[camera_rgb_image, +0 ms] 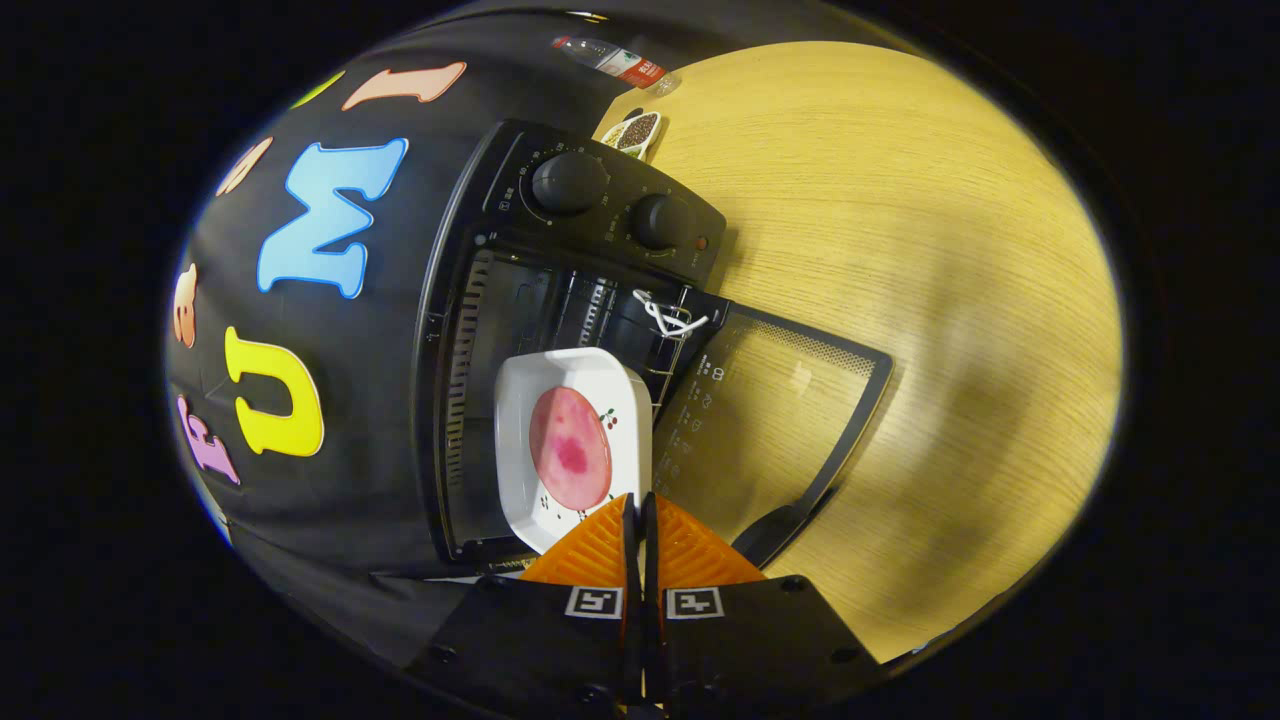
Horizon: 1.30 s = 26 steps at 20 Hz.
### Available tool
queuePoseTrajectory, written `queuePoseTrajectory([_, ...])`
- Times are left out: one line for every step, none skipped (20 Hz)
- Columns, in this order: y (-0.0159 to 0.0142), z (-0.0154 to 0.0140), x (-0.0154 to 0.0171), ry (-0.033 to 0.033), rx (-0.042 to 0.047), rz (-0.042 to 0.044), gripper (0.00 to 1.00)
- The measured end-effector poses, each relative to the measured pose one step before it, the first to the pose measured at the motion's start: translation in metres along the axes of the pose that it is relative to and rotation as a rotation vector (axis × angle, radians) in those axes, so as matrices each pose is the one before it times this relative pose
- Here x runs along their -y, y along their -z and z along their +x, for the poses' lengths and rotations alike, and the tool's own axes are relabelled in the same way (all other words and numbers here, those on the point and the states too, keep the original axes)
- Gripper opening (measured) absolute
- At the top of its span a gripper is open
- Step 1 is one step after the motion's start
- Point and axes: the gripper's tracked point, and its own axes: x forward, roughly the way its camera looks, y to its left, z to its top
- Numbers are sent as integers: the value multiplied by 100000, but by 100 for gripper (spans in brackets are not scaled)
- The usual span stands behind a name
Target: Open the toaster oven, put the food inside, and close the toaster oven door.
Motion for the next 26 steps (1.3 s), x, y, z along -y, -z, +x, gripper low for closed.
queuePoseTrajectory([226,377,-634,-1761,1198,2336,2])
queuePoseTrajectory([112,407,-497,-1689,1188,2059,2])
queuePoseTrajectory([202,345,-486,-912,1037,2284,2])
queuePoseTrajectory([72,394,-362,-207,1022,2098,2])
queuePoseTrajectory([164,443,-333,-236,584,2263,2])
queuePoseTrajectory([50,411,-313,-146,833,2157,2])
queuePoseTrajectory([29,341,-300,-329,781,1770,2])
queuePoseTrajectory([-113,400,-250,-315,1274,1342,2])
queuePoseTrajectory([-115,348,-149,0,1526,879,2])
queuePoseTrajectory([-174,374,-74,122,1601,679,2])
queuePoseTrajectory([-151,306,74,592,1058,654,2])
queuePoseTrajectory([-74,358,-13,49,948,954,2])
queuePoseTrajectory([-25,351,-49,122,255,613,2])
queuePoseTrajectory([-102,409,335,1460,358,393,4])
queuePoseTrajectory([10,323,195,964,43,553,5])
queuePoseTrajectory([-70,285,-7,40,432,854,5])
queuePoseTrajectory([-81,74,-98,-444,515,126,5])
queuePoseTrajectory([22,55,-76,-611,-133,-80,5])
queuePoseTrajectory([317,44,-402,-1932,-982,175,5])
queuePoseTrajectory([-47,116,-412,-2312,-1112,6,9])
queuePoseTrajectory([605,-547,-375,-2209,-1009,-182,15])
queuePoseTrajectory([208,-326,-315,-1954,-806,-1087,20])
queuePoseTrajectory([114,-617,-313,-2063,-445,-2286,33])
queuePoseTrajectory([12,-487,-297,-2009,-218,-3000,46])
queuePoseTrajectory([-397,-693,-56,-872,-300,-3408,59])
queuePoseTrajectory([15,-524,126,518,296,-3873,72])
